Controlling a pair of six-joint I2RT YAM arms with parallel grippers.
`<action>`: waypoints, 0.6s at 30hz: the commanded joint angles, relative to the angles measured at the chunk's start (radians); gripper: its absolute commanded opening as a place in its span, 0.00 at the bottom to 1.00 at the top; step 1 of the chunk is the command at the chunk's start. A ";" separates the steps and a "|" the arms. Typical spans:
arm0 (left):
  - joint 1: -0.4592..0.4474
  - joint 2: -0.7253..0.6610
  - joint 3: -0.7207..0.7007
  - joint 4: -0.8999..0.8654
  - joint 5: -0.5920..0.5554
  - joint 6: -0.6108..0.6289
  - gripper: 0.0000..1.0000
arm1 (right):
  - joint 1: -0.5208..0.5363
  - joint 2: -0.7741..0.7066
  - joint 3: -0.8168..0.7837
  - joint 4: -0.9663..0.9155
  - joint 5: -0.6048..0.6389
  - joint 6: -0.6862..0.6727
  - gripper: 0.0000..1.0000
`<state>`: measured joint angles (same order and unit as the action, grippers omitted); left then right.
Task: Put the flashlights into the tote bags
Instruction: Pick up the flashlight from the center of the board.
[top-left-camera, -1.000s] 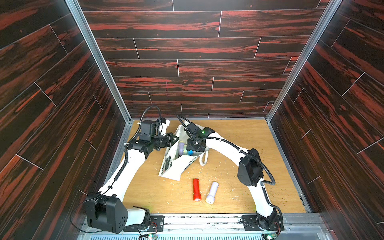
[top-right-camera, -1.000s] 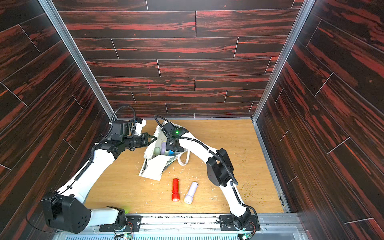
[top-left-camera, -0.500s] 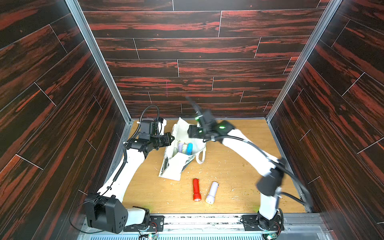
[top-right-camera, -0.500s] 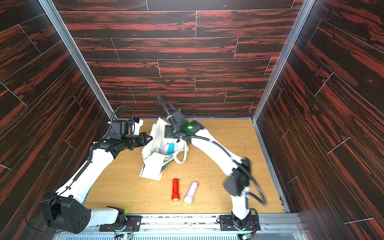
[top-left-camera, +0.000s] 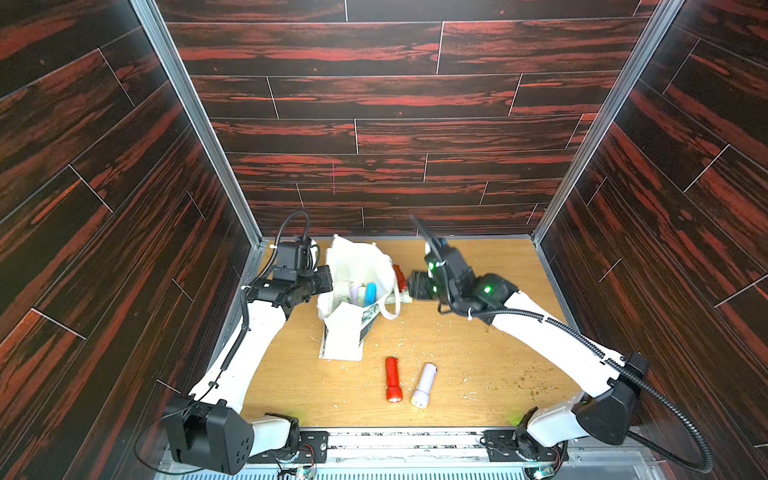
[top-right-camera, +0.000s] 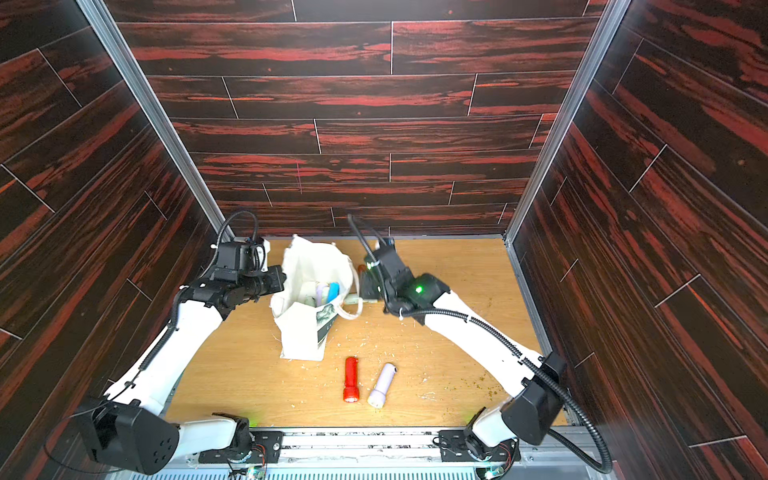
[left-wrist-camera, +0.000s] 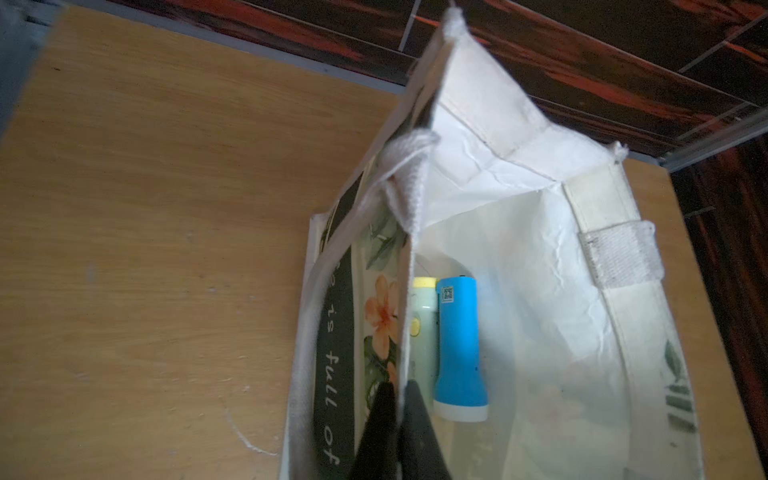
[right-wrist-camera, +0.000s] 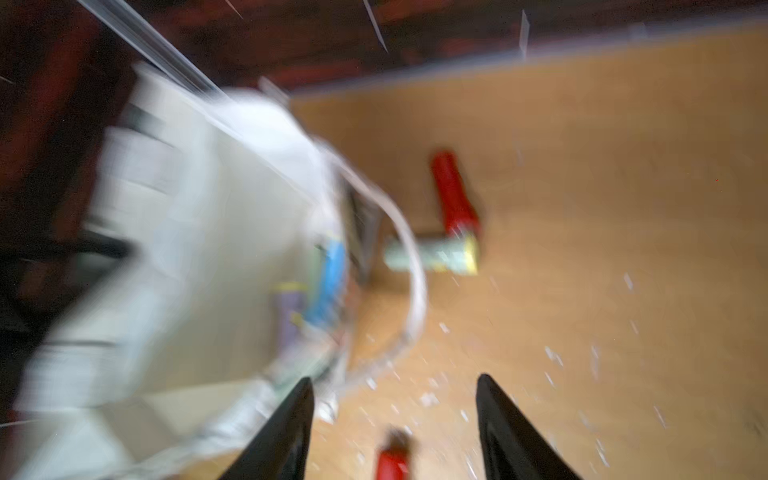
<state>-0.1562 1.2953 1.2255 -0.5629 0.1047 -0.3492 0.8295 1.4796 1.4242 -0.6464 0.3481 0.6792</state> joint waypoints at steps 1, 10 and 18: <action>0.027 -0.051 -0.008 0.018 -0.126 -0.017 0.00 | 0.042 -0.060 -0.061 -0.065 0.037 0.105 0.60; 0.106 -0.071 -0.017 0.013 -0.199 -0.044 0.00 | 0.207 -0.015 -0.185 -0.094 0.008 0.274 0.56; 0.156 -0.056 -0.011 -0.003 -0.269 -0.072 0.00 | 0.260 0.117 -0.189 -0.125 -0.086 0.309 0.52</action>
<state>-0.0261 1.2652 1.2118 -0.5819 -0.0910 -0.4011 1.0863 1.5536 1.2453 -0.7406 0.3046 0.9470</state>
